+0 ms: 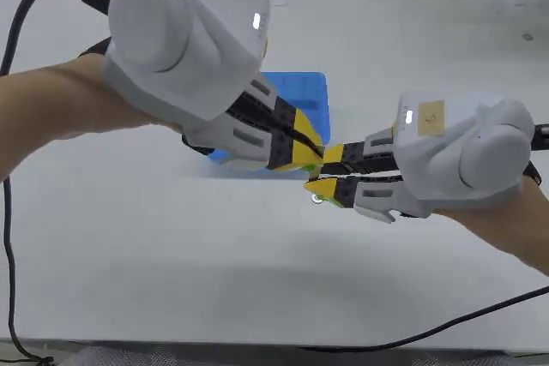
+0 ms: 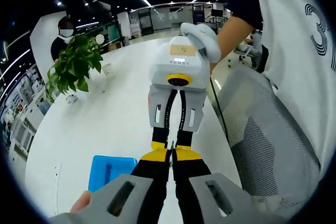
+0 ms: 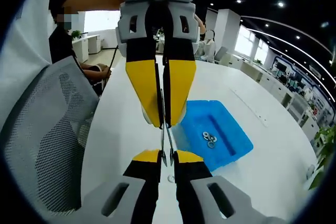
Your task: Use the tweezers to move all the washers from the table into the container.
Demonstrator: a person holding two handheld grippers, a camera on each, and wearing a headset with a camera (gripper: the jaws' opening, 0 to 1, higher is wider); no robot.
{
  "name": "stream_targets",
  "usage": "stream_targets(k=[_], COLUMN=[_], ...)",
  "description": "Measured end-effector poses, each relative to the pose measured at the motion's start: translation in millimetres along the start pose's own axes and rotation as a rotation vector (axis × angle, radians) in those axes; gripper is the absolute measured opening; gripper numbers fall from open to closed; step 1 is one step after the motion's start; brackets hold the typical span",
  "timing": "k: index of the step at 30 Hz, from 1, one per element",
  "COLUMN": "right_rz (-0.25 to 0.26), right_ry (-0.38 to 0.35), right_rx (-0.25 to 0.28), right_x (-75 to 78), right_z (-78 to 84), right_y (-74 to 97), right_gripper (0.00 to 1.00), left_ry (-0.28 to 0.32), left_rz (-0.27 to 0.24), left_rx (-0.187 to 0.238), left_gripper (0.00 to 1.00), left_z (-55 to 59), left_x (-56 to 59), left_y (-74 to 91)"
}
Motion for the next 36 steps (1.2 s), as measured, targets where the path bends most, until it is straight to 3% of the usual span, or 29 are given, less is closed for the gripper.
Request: stream_targets(k=[5,19,28,36], right_rz=[-0.017,-0.026,-0.046,-0.046], right_ry=[-0.01,-0.052,-0.073,-0.101], right_rx=[-0.011,-0.018,-0.022,-0.019], right_x=[-0.5,6.9,4.2,6.5], right_z=[10.5,29.9,34.8,36.3], right_y=[-1.2,-9.5,-19.0,-18.6], right_gripper=[0.1,0.1,0.11,0.11], left_ry=[0.013,0.036,0.063,0.081], left_rz=[0.001,0.017,0.036,0.041], left_rx=[-0.001,-0.029,-0.044,-0.037], left_gripper=[0.06,0.06,0.06,0.06], left_z=[3.2,14.3,25.1,25.9], left_x=[0.9,-10.2,-11.6,-14.2], left_y=[-8.2,-22.8,-26.8,-28.3])
Point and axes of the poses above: the centre of the closed fingertips' face, and the gripper's own axes: y roughly backward along the fingers, x roughly to its right, z roughly out of its underside, the point moved 2 cm from there along y, roughly backward along the fingers, and after that the axes turned 3 degrees about z, right-handed, at the moved point
